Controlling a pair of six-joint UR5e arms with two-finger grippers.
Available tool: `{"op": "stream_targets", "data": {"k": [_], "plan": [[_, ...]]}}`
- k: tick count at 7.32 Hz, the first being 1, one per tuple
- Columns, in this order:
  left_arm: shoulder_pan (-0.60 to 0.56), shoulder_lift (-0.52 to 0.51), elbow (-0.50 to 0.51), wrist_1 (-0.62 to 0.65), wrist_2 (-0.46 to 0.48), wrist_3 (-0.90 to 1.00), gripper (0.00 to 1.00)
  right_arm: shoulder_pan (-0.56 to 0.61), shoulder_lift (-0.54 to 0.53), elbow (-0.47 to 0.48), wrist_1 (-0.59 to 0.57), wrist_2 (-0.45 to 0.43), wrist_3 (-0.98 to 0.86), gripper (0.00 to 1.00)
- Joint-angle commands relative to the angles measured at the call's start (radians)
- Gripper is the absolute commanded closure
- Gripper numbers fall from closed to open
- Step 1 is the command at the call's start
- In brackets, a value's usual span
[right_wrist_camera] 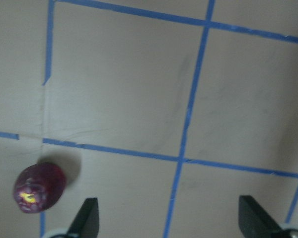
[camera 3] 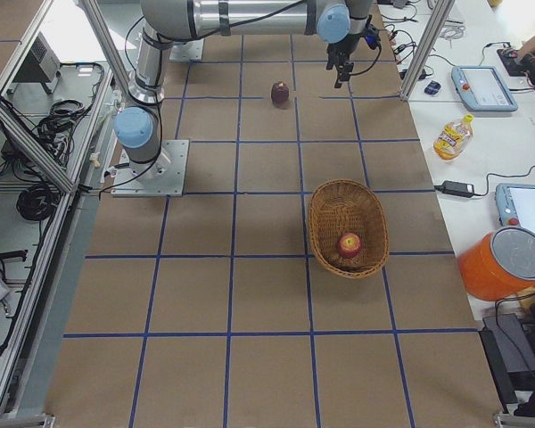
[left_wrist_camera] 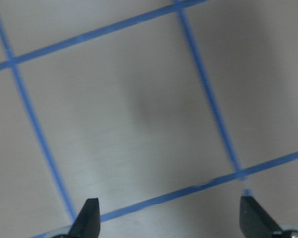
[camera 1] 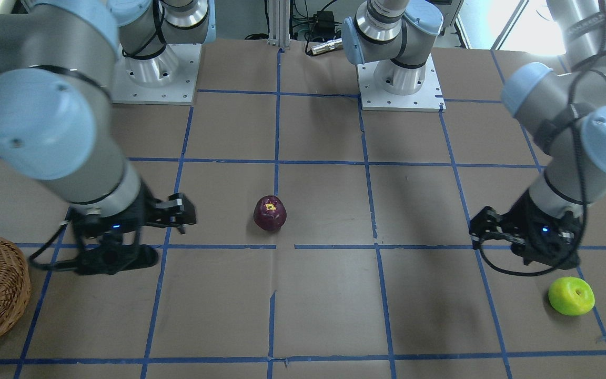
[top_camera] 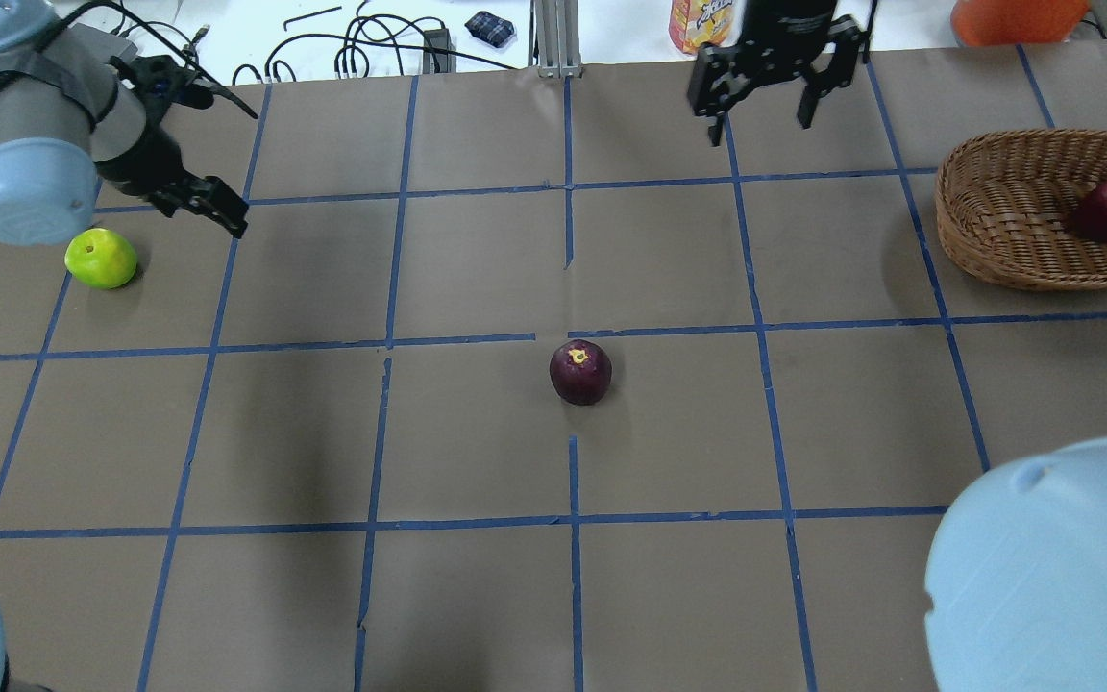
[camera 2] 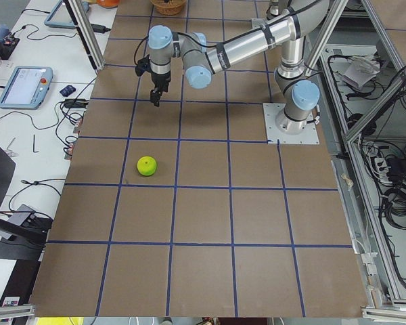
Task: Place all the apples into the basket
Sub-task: 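Open left gripper and reach green apple while right returns to purple apple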
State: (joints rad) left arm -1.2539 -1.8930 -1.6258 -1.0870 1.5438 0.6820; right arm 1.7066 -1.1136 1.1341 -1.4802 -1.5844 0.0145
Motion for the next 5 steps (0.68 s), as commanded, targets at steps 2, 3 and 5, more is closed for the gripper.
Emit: {"op": "stream_targets", "data": {"k": [2,3,5], "plan": [[0.234,-0.148,0.092,-0.008,-0.007,0.096,0.0,0.185,0.047,0.077,-0.081,0.107,0.439,0.0],[0.254,-0.187,0.119,-0.014,-0.004,0.112,0.0,0.209,0.044,0.151,-0.139,0.121,0.473,0.0],[0.258,-0.285,0.182,-0.007,-0.005,0.136,0.0,0.246,0.022,0.348,-0.376,0.129,0.495,0.0]]}}
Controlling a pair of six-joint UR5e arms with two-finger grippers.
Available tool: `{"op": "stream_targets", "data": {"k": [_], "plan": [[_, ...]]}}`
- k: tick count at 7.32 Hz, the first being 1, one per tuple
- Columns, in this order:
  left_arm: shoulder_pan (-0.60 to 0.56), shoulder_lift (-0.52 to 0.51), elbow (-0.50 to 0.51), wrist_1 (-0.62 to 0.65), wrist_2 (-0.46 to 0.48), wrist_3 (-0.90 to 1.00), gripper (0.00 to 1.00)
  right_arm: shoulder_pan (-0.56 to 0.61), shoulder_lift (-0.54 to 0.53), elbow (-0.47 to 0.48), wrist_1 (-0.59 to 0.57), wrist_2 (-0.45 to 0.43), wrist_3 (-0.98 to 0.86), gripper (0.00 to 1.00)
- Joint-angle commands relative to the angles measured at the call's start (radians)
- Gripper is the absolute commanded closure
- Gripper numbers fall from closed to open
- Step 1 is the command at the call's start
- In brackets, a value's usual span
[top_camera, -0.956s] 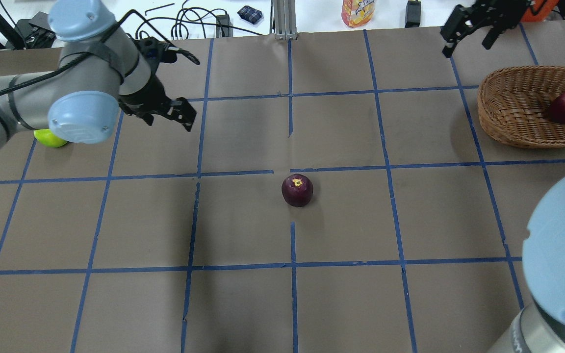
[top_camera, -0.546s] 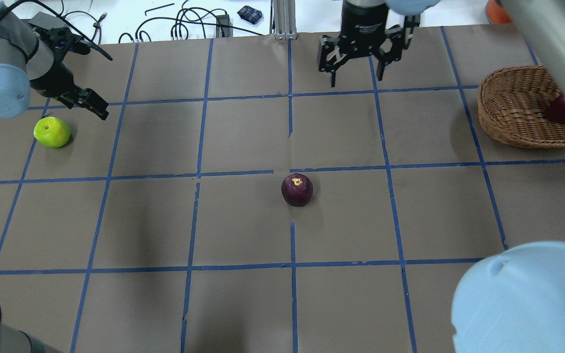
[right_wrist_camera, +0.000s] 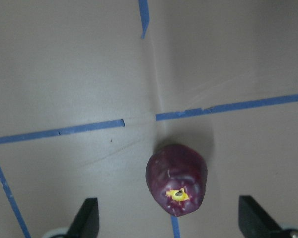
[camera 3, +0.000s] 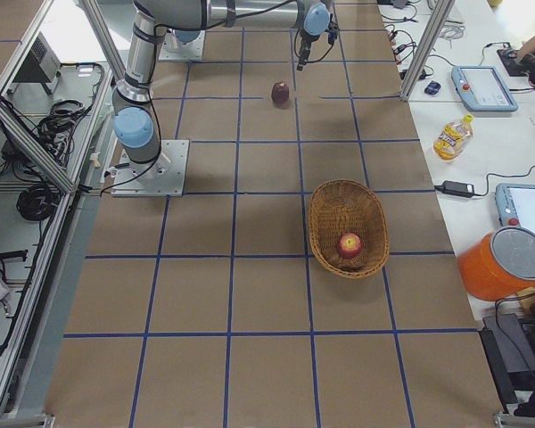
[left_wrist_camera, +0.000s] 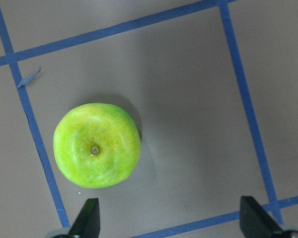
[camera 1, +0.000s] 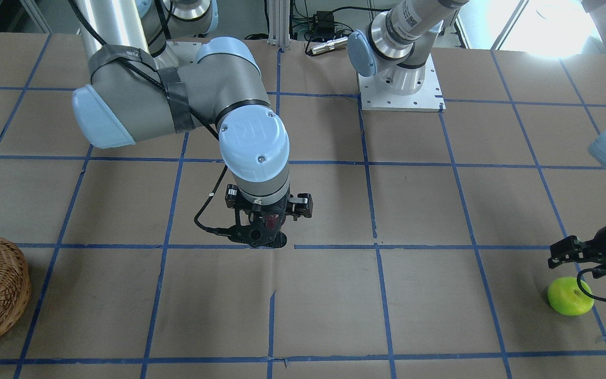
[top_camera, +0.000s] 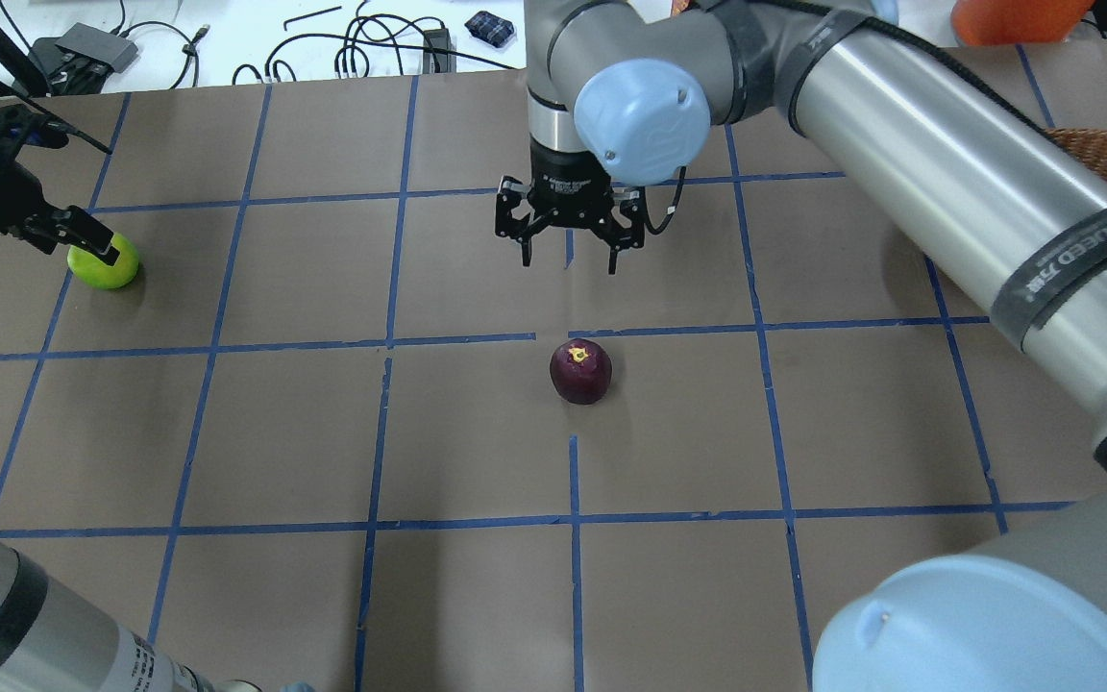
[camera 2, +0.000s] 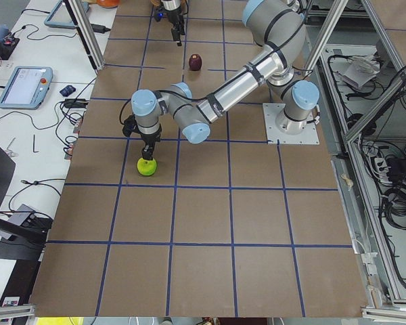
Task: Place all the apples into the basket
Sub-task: 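Grasp the purple apple with right gripper while left grasps green apple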
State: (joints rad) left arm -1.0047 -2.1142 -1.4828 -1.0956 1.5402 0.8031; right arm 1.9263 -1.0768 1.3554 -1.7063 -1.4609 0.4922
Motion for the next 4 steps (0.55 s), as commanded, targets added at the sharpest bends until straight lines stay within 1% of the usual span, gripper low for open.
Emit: {"op": "stream_targets", "data": {"k": [1,2,3,4], "plan": [[0.003,-0.117,0.047,0.016,-0.002,0.018,0.0,0.026,-0.031,0.227,-0.258,-0.004,0.016,0.0],[-0.001,-0.136,0.064,0.081,-0.003,0.056,0.0,0.028,-0.043,0.287,-0.304,-0.013,0.014,0.0],[-0.005,-0.153,0.091,0.092,-0.002,0.133,0.0,0.026,-0.046,0.315,-0.328,-0.013,0.01,0.0],[-0.006,-0.164,0.111,0.091,-0.002,0.146,0.0,0.028,-0.046,0.318,-0.334,-0.013,0.011,0.0]]}}
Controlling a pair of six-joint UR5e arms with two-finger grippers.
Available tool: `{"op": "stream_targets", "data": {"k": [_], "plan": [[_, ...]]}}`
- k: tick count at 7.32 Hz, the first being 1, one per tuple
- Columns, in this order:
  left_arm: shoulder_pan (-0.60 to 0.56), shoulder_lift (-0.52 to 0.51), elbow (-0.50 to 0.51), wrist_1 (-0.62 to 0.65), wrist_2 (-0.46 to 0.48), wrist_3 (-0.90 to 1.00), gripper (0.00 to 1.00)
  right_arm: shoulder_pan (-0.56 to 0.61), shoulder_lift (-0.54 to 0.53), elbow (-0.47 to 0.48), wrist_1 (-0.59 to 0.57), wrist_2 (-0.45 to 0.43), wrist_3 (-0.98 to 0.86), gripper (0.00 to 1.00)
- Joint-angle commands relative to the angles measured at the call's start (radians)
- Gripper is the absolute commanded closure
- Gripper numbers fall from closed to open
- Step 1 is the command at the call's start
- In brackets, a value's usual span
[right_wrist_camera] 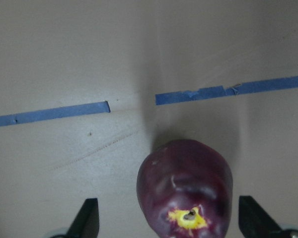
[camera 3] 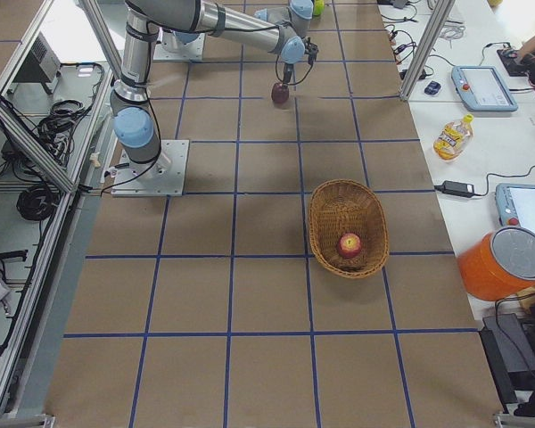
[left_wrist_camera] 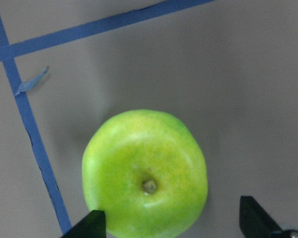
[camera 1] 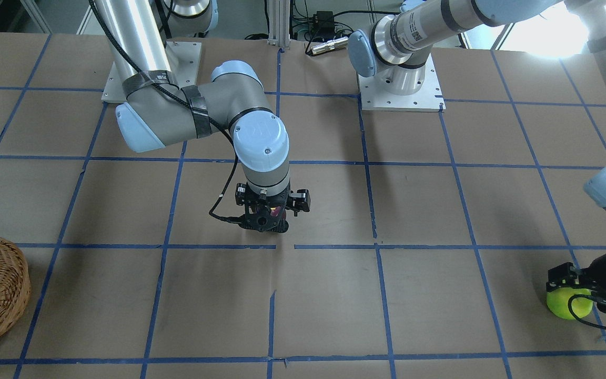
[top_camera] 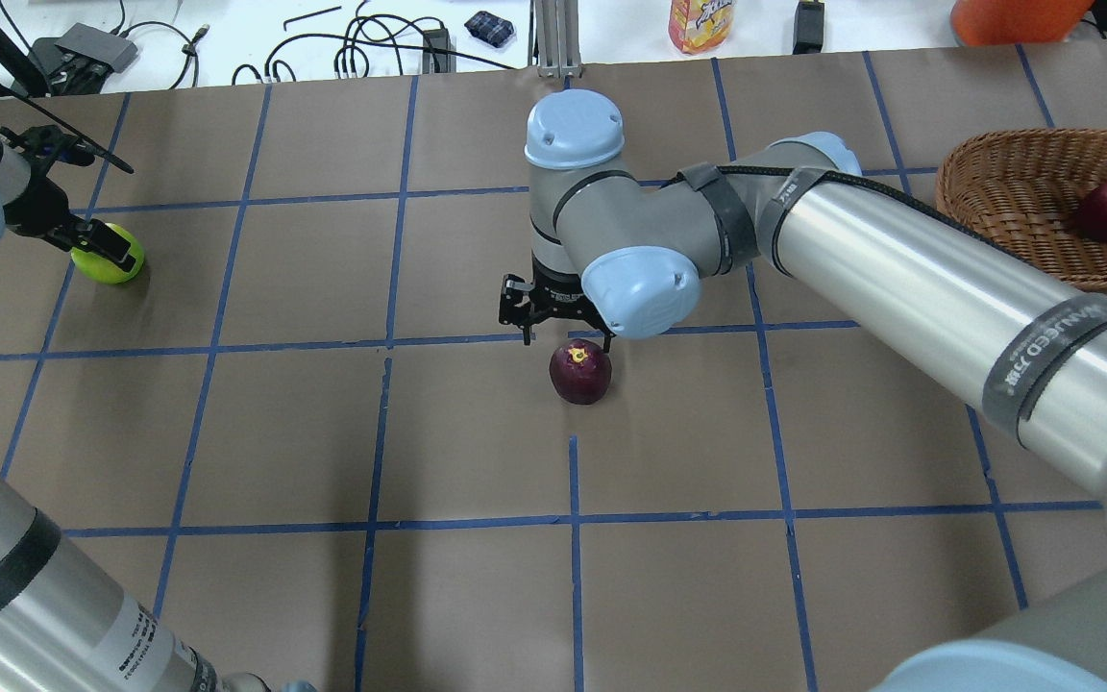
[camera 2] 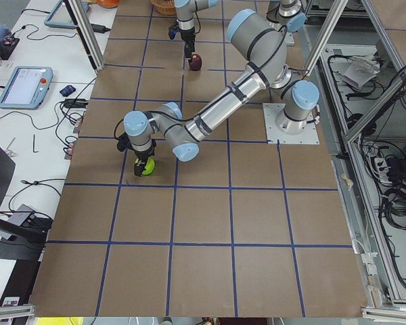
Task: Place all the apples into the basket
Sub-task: 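Grasp the purple apple with right gripper while left grasps green apple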
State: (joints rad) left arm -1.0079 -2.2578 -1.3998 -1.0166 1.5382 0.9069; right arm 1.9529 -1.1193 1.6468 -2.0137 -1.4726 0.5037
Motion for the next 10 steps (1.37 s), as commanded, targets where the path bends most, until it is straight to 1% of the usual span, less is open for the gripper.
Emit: {"op": "stream_targets", "data": {"k": [1,2,3,4,5,6,7,8,9,10], "plan": [[-0.012,-0.017,0.031,0.012,0.002,0.043,0.0,0.001,0.001,0.03,-0.028,-0.002,-0.002,0.0],[-0.027,-0.017,0.032,0.012,0.005,0.043,0.0,0.001,0.004,0.063,-0.064,-0.002,-0.01,0.0],[-0.029,-0.023,0.028,0.012,-0.001,0.034,0.0,0.001,0.007,0.121,-0.176,-0.012,-0.022,0.0],[-0.029,-0.026,0.021,-0.002,-0.035,0.058,0.35,0.001,0.007,0.166,-0.245,-0.011,-0.022,0.0],[-0.029,-0.011,0.015,-0.011,-0.038,0.076,0.76,0.001,0.007,0.178,-0.279,-0.011,-0.024,0.04],[-0.041,0.015,0.024,-0.069,-0.035,0.064,1.0,0.001,0.007,0.171,-0.278,-0.012,-0.025,0.26],[-0.073,0.061,0.056,-0.188,-0.03,0.043,1.0,0.0,0.004,0.169,-0.277,-0.009,-0.025,0.34],[-0.139,0.123,0.053,-0.27,-0.024,-0.049,1.0,-0.018,-0.005,0.163,-0.26,-0.008,-0.025,0.4],[-0.185,0.197,0.006,-0.374,-0.027,-0.168,1.0,-0.038,-0.02,0.145,-0.252,-0.009,-0.025,0.41],[-0.226,0.287,-0.084,-0.42,-0.065,-0.347,1.0,-0.102,-0.069,0.098,-0.15,-0.008,-0.031,0.4]]}}
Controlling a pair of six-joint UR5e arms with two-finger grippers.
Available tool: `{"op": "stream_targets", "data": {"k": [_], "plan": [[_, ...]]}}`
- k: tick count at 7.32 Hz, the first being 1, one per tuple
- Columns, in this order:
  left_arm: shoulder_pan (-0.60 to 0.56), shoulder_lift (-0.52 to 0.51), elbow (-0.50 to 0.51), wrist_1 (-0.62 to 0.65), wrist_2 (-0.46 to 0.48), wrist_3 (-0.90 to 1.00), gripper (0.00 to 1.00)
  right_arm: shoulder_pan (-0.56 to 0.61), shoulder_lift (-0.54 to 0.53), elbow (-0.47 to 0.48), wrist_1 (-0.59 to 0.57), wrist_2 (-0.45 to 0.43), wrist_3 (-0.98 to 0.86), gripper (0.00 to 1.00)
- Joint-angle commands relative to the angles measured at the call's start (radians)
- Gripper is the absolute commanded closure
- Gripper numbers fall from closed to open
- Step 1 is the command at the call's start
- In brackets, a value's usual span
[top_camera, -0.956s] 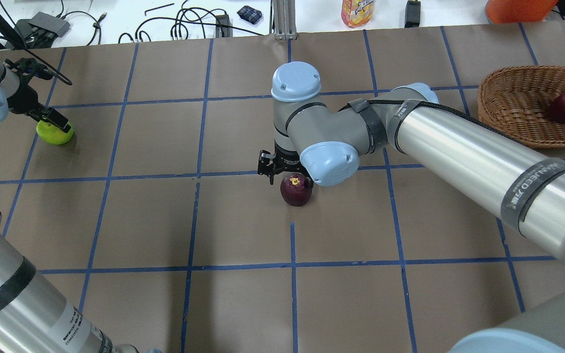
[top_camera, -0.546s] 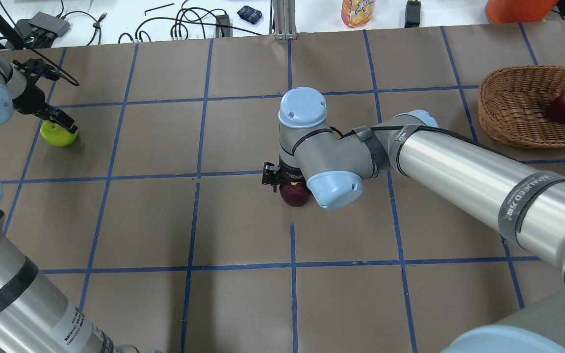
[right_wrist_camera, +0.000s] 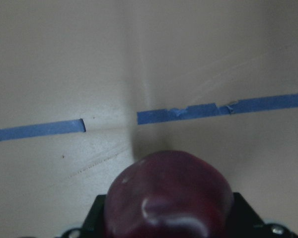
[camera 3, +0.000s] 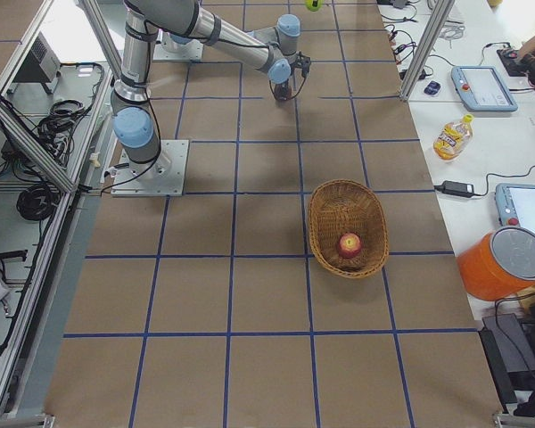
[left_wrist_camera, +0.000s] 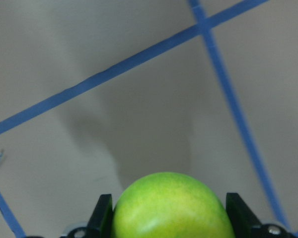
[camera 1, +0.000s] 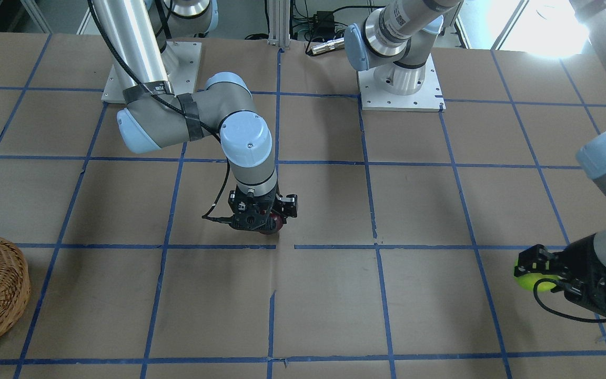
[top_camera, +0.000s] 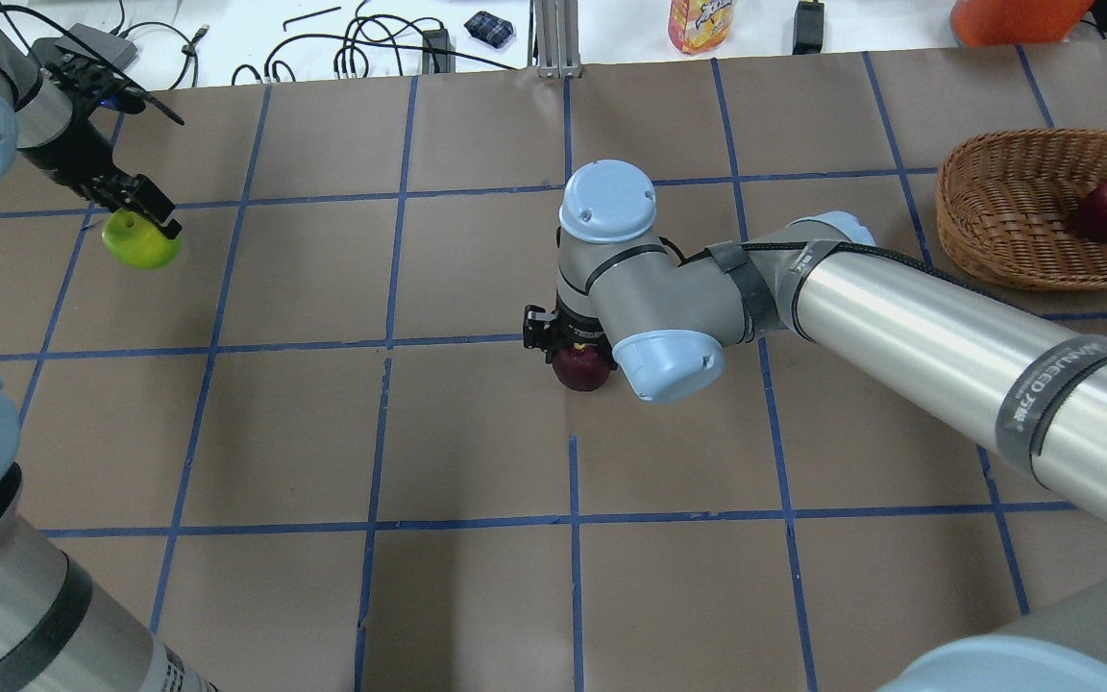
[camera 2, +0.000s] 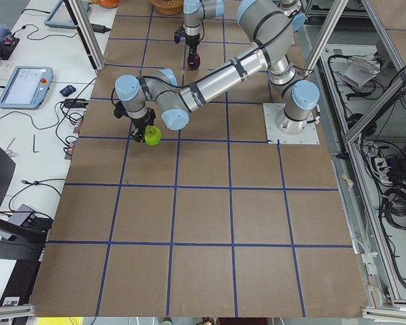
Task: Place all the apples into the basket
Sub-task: 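Put purple apple in basket with right while left carries green apple centerward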
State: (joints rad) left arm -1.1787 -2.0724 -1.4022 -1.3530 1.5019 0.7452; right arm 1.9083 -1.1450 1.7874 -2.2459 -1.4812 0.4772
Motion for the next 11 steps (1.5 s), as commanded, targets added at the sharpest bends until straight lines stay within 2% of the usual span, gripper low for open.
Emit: {"op": "stream_targets", "data": {"k": [1,2,3,5,6,7,8,9,10,11], "plan": [[-0.123,0.194,-0.201,-0.08,-0.143,-0.342,1.0,-0.157,-0.095,-0.095,0.189,0.005,-0.056,0.4],[-0.242,0.262,-0.257,-0.065,-0.161,-0.576,1.0,-0.27,-0.131,-0.106,0.234,0.004,-0.154,0.38],[-0.41,0.281,-0.262,-0.045,-0.149,-0.699,1.0,-0.367,-0.143,-0.112,0.277,-0.002,-0.302,0.36],[-0.673,0.232,-0.261,0.163,-0.1,-1.194,1.0,-0.611,-0.144,-0.115,0.285,-0.001,-0.594,0.39],[-0.781,0.203,-0.258,0.283,-0.089,-1.269,1.0,-0.709,-0.116,-0.117,0.241,-0.002,-0.809,0.4],[-0.838,0.14,-0.25,0.339,-0.091,-1.381,1.0,-0.8,-0.052,-0.147,0.151,-0.064,-0.913,0.4],[-0.848,0.097,-0.265,0.423,-0.063,-1.388,1.0,-0.868,0.008,-0.228,0.155,-0.065,-0.952,0.4],[-0.867,0.083,-0.274,0.426,0.086,-1.362,1.0,-0.911,0.099,-0.331,0.193,-0.05,-1.007,0.4],[-0.866,0.078,-0.288,0.437,0.119,-1.325,1.0,-0.939,0.14,-0.394,0.244,-0.025,-1.014,0.38],[-0.868,0.063,-0.293,0.443,0.107,-1.361,1.0,-0.939,0.137,-0.396,0.255,-0.024,-1.01,0.16]]}}
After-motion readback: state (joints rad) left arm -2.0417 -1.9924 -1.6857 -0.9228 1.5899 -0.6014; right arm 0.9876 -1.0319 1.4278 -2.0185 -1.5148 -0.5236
